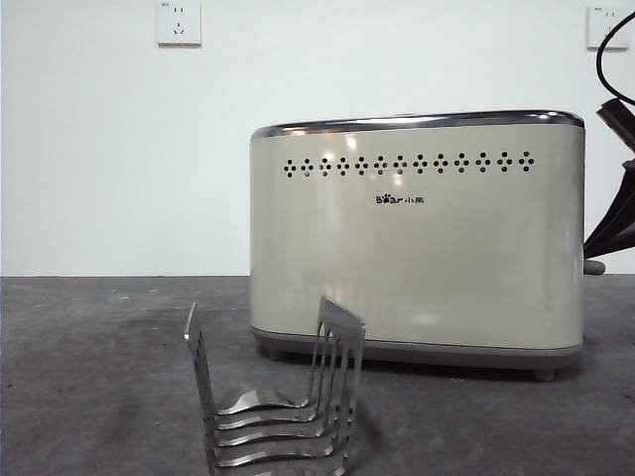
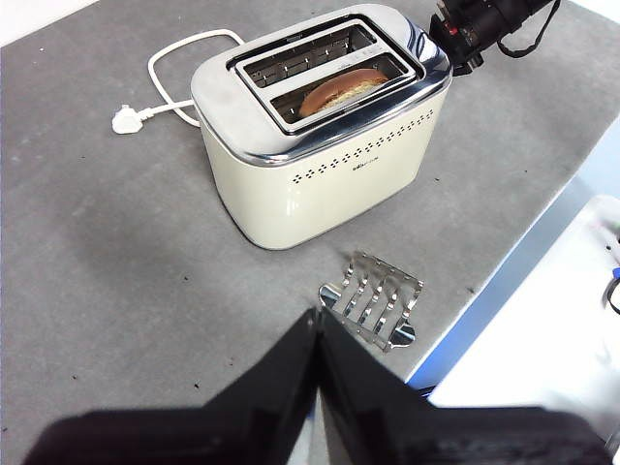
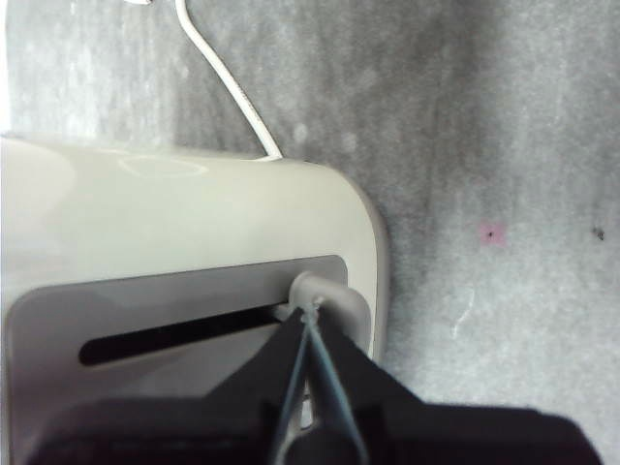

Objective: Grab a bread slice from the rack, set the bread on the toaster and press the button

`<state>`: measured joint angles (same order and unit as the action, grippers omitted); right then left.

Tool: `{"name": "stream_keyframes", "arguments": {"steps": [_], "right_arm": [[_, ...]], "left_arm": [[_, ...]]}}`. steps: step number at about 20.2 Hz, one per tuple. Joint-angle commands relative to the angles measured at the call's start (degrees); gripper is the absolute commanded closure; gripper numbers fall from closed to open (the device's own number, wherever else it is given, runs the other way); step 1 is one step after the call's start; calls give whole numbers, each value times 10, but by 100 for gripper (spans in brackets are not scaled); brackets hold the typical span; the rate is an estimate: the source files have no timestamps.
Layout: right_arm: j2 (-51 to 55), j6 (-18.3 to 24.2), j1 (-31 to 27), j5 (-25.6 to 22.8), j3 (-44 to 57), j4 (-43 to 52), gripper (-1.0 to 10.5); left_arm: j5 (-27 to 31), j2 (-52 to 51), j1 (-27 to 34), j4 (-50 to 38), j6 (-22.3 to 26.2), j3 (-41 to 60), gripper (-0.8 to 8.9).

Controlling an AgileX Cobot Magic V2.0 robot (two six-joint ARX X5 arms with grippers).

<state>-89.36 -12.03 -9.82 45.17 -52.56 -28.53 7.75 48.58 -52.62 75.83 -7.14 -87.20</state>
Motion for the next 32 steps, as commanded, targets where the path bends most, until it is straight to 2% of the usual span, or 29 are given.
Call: {"name": "stream_keyframes", "arguments": {"steps": [1, 6, 12, 16, 18, 26, 28, 32], "right_arm": [[9, -3, 1, -25, 16, -6, 953], [77, -14, 1, -25, 16, 8, 953], [205, -21, 1, -28, 15, 11, 953], [305, -34, 1, -58, 0, 8, 953], [345, -30, 1, -91, -30, -20, 953], [408, 66, 1, -277, -192, -179, 953], [414, 74, 1, -320, -229, -213, 949], [413, 78, 1, -364, -297, -275, 947]], "left_arm": [[-2, -1, 2, -2, -3, 3, 822], [-2, -1, 2, -2, -3, 3, 822], [-2, -1, 2, -2, -3, 3, 821], [-2, 1, 2, -2, -3, 3, 817], [-2, 4, 2, -2, -3, 3, 817], [-2, 32, 2, -2, -3, 3, 817], [-2, 43, 2, -2, -3, 3, 817], [-2, 71, 2, -2, -3, 3, 817]]}}
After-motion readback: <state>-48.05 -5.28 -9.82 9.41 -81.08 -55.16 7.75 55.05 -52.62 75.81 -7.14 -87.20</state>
